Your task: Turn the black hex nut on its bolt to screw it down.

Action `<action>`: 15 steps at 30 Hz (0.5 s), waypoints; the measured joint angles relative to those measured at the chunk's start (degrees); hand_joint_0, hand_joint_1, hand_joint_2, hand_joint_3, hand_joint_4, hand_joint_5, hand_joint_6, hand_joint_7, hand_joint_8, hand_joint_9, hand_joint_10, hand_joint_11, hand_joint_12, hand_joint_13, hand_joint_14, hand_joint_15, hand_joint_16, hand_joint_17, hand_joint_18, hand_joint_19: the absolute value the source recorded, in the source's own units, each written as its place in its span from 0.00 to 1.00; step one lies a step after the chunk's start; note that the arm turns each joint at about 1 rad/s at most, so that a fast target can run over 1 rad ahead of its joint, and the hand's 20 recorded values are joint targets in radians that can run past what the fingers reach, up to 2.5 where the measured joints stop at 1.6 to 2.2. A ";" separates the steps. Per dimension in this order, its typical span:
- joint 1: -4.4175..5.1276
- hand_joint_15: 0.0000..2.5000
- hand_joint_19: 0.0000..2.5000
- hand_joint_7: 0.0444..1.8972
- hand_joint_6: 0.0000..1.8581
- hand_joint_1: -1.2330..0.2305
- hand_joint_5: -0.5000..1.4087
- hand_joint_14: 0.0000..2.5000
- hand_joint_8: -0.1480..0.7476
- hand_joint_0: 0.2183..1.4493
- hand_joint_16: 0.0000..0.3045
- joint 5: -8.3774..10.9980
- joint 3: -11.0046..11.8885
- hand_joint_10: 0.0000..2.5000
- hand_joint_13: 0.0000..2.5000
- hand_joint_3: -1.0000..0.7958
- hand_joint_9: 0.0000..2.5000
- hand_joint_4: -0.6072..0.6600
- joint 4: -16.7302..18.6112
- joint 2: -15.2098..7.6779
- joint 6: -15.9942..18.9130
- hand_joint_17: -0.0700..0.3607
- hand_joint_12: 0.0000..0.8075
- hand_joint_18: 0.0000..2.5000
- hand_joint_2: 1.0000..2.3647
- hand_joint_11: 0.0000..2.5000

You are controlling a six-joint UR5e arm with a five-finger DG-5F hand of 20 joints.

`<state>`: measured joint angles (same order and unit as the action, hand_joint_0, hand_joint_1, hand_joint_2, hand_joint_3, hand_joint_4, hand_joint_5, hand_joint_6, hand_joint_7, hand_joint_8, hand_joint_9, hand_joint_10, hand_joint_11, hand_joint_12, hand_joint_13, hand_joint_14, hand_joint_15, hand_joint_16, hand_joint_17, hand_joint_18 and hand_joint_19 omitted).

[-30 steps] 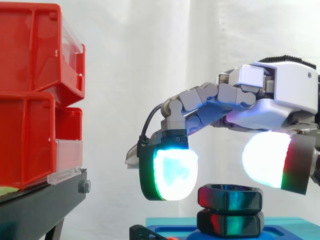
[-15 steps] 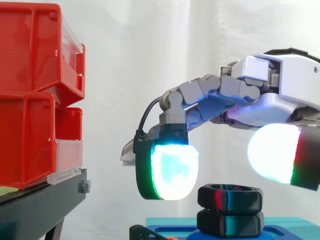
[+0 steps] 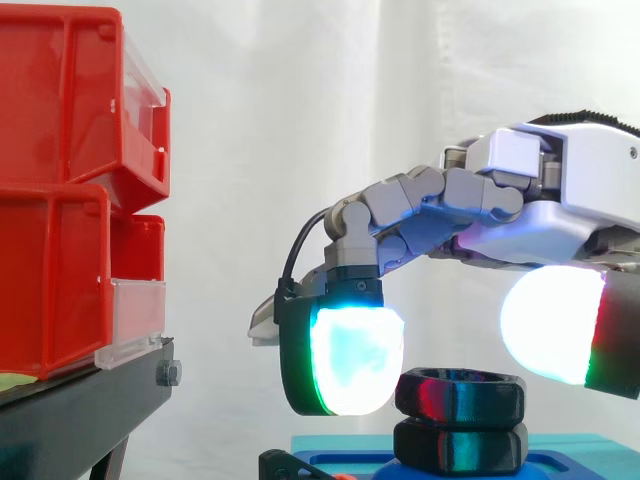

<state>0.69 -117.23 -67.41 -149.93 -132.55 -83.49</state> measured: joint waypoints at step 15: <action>-0.27 0.10 0.14 0.55 0.37 0.65 0.20 0.00 0.50 0.22 0.18 0.07 -0.01 0.00 0.25 0.28 0.26 0.65 -0.05 -0.02 -0.09 0.45 0.46 0.24 0.00 0.08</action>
<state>0.41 -117.15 -67.42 -149.98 -132.57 -83.58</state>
